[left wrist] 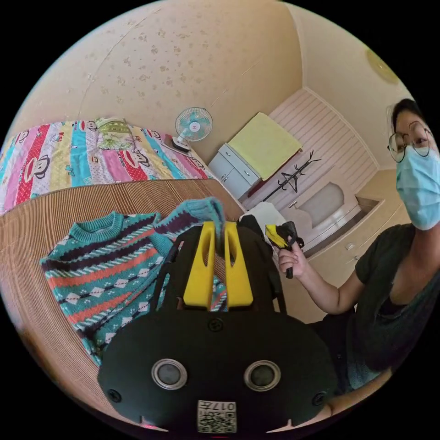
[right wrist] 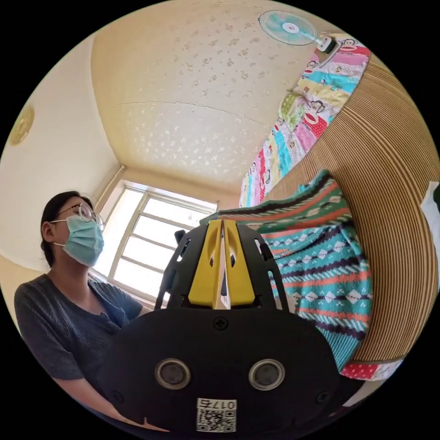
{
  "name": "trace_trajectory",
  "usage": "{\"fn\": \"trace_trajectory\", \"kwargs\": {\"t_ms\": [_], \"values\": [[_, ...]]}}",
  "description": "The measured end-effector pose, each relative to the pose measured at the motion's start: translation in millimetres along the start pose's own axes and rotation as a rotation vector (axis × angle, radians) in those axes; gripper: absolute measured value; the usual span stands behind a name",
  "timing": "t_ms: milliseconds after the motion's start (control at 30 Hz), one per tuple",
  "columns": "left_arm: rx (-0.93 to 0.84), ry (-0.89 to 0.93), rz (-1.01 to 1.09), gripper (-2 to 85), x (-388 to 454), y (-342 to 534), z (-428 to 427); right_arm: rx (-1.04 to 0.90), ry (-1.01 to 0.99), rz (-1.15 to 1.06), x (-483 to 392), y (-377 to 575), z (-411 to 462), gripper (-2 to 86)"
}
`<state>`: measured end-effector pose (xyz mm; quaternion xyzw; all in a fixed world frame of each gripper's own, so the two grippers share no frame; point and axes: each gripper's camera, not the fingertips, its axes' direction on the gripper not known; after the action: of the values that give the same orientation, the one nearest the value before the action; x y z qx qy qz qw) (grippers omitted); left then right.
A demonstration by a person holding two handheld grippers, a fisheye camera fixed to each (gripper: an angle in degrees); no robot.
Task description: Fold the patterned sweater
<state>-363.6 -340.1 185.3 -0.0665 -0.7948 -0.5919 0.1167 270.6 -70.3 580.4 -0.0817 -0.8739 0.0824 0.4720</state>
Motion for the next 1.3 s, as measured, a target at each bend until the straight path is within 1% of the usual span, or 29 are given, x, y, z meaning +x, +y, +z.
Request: {"fn": "trace_trajectory", "kwargs": {"t_ms": [67, 133, 167, 200, 233, 267, 300, 333, 400, 467, 533, 600, 667, 700, 767, 833, 900, 1033, 1100, 1167, 1267, 1300], "values": [[-0.044, -0.067, -0.098, 4.2, -54, 6, -27, -0.049, 0.059, 0.046, 20, 10, 11, 0.4], [-0.115, -0.235, -0.344, 5.7, -142, 36, -38, -0.099, 0.086, 0.106, 40, 19, 23, 0.3], [-0.14, -0.278, -0.409, 6.2, -164, 48, -36, -0.128, 0.099, 0.154, 52, 26, 32, 0.3], [-0.205, -0.333, -0.53, 8.9, -207, 73, -30, -0.14, 0.103, 0.174, 58, 29, 37, 0.3], [-0.253, -0.35, -0.639, 10.6, -239, 99, -25, -0.162, 0.109, 0.201, 66, 35, 46, 0.3], [-0.255, -0.349, -0.686, 10.9, -249, 111, -25, -0.181, 0.119, 0.226, 72, 39, 55, 0.4], [-0.196, -0.335, -0.741, 11.2, -256, 130, -31, -0.189, 0.128, 0.237, 75, 41, 60, 0.4], [-0.094, -0.31, -0.746, 11.2, -248, 143, -39, -0.204, 0.153, 0.245, 77, 43, 68, 0.5], [-0.01, -0.299, -0.705, 11.2, -226, 157, -44, -0.224, 0.223, 0.251, 80, 44, 80, 0.7], [-0.002, -0.343, -0.668, 11.2, -198, 172, -42, -0.267, 0.34, 0.285, 86, 43, 95, 1.2], [-0.028, -0.381, -0.637, 11.5, -164, 202, -36, -0.303, 0.385, 0.319, 92, 43, 105, 1.7], [-0.084, -0.421, -0.654, 12.7, -146, 230, -35, -0.334, 0.417, 0.278, 90, 46, 111, 2.5], [-0.115, -0.45, -0.701, 14.5, -129, 263, -42, -0.412, 0.62, 0.219, 88, 53, 114, 5.1], [-0.136, -0.449, -0.723, 15.4, -118, 284, -48, -0.439, 0.684, 0.204, 89, 56, 114, 5.9], [-0.18, -0.421, -0.733, 15.0, -101, 310, -55, -0.554, 0.924, 0.156, 97, 68, 114, 9.8], [-0.261, -0.385, -0.742, 14.0, -78, 336, -58, -0.654, 1.015, 0.139, 109, 80, 115, 11.5], [-0.293, -0.405, -0.748, 13.6, -61, 346, -63, -0.713, 1.022, 0.163, 122, 92, 114, 12.2], [-0.266, -0.433, -0.812, 13.7, -42, 361, -87, -0.644, 0.91, 0.284, 146, 109, 96, 12.7], [-0.266, -0.451, -0.852, 14.2, -42, 368, -97, -0.644, 0.914, 0.29, 150, 114, 96, 12.8], [-0.23, -0.501, -0.891, 14.7, -40, 374, -111, -0.684, 0.908, 0.26, 154, 122, 106, 12.9], [-0.237, -0.443, -0.919, 14.4, -52, 384, -122, -0.677, 0.95, 0.222, 153, 121, 109, 11.8], [-0.254, -0.372, -0.914, 13.8, -62, 387, -120, -0.675, 0.947, 0.228, 153, 119, 108, 11.5]]}}
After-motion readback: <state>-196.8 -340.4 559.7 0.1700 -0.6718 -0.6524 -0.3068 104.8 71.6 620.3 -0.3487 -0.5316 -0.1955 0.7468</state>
